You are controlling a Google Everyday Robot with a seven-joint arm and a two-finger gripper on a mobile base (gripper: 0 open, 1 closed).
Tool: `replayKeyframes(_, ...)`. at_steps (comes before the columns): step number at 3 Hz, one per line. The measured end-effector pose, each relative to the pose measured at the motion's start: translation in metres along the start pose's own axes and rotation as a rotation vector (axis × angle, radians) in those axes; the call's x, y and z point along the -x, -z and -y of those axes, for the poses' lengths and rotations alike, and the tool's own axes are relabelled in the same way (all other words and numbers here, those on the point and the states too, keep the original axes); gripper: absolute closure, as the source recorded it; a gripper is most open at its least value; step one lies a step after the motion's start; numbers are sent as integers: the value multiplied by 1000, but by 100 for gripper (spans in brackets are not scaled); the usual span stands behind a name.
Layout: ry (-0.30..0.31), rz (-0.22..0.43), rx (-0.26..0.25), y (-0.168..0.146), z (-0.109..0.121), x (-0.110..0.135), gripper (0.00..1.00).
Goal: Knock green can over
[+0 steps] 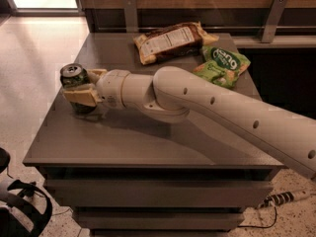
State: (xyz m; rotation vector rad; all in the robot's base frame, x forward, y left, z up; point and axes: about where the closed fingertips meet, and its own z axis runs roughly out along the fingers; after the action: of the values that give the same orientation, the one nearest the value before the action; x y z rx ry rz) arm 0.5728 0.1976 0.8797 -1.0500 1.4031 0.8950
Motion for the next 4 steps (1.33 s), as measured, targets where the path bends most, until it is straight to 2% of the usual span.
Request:
replayKeyframes(1,1,1,3,-1,-2,1,87)
replayKeyframes(2,2,1,6,-3,-3,1,100)
replayKeyframes(3,9,-44,3,8,4,0,100)
replayKeyframes(4,34,-164,-5,32,15,0,100)
